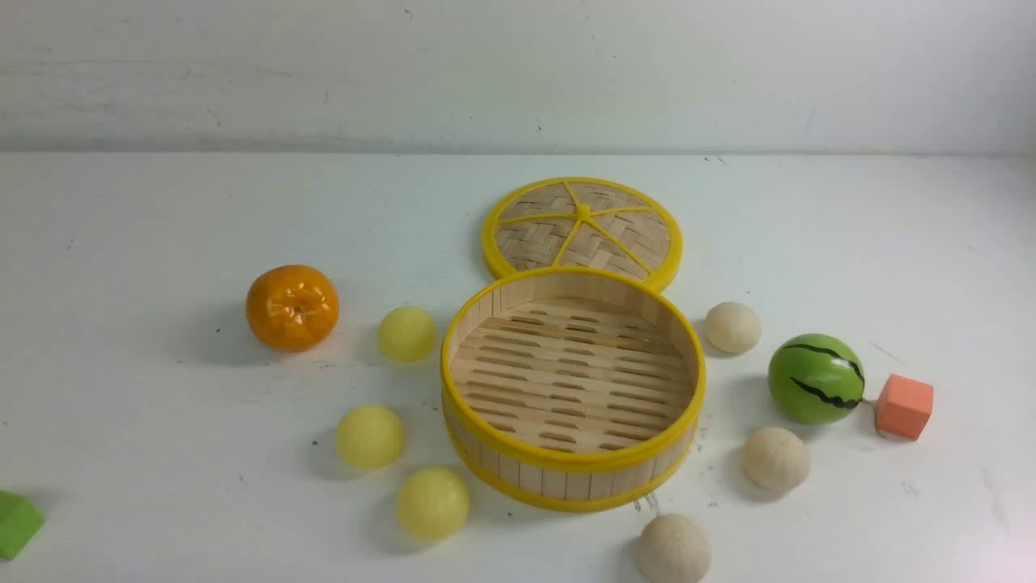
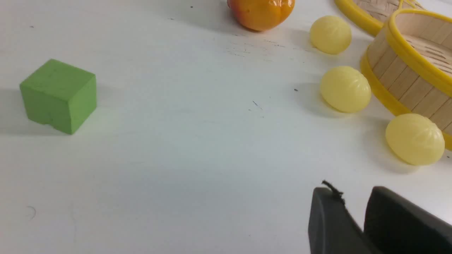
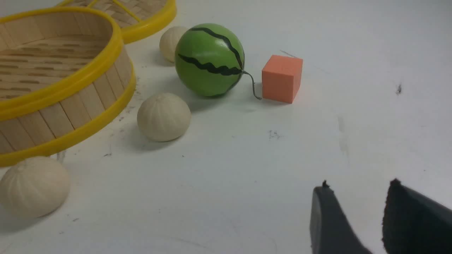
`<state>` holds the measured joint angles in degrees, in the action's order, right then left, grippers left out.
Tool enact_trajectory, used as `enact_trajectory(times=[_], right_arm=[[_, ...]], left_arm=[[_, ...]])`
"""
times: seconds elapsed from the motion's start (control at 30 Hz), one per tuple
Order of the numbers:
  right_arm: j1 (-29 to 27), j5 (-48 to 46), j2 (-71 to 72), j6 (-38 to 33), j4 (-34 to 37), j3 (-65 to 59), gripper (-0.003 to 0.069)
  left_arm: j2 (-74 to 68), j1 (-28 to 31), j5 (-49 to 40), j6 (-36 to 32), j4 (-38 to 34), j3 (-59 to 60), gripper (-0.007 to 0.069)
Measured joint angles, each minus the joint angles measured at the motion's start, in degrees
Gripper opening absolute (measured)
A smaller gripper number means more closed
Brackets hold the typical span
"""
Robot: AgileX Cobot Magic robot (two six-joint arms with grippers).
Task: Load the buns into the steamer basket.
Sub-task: Use the left arm to grab a steamed stuffed bun
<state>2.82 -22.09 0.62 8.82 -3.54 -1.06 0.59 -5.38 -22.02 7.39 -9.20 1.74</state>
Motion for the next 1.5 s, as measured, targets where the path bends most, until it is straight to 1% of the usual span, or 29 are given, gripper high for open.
enact_trajectory(times=[1.1, 1.13, 1.17, 1.2, 1.23, 1.27, 1.37, 1.43, 1.5], right_arm=[[0.00, 0.00, 0.00, 0.00, 0.00, 0.00, 0.0239], [0.00, 0.00, 0.00, 0.00, 0.00, 0.00, 0.0239], [0.00, 0.00, 0.00, 0.00, 0.00, 0.00, 0.0239], [0.00, 0.00, 0.00, 0.00, 0.00, 0.00, 0.0239], [0.00, 0.00, 0.00, 0.00, 0.00, 0.00, 0.0239], [0.00, 0.00, 0.00, 0.00, 0.00, 0.00, 0.0239], [0.00, 0.00, 0.00, 0.00, 0.00, 0.00, 0.0239], [0.00, 0.00, 0.00, 0.00, 0.00, 0.00, 0.0239], [0.00, 0.00, 0.00, 0.00, 0.00, 0.00, 0.0239]], left_arm=[[0.00, 0.00, 0.72, 0.06, -0.41, 0.00, 0.0183], [0.00, 0.00, 2.34, 1.18, -3.18, 0.00, 0.0183], [0.00, 0.00, 4.16, 3.53, -8.13, 0.00, 0.0183], [0.00, 0.00, 4.44, 3.94, -8.97, 0.00, 0.0183], [0.00, 0.00, 5.56, 5.22, -12.62, 0.00, 0.0183], [0.00, 0.00, 7.74, 9.08, -20.28, 0.00, 0.0186], [0.00, 0.00, 11.78, 12.36, -31.43, 0.00, 0.0189], [0.00, 0.00, 15.08, 11.52, -34.88, 0.00, 0.0190], [0.00, 0.00, 15.60, 10.16, -36.75, -0.31, 0.0188]])
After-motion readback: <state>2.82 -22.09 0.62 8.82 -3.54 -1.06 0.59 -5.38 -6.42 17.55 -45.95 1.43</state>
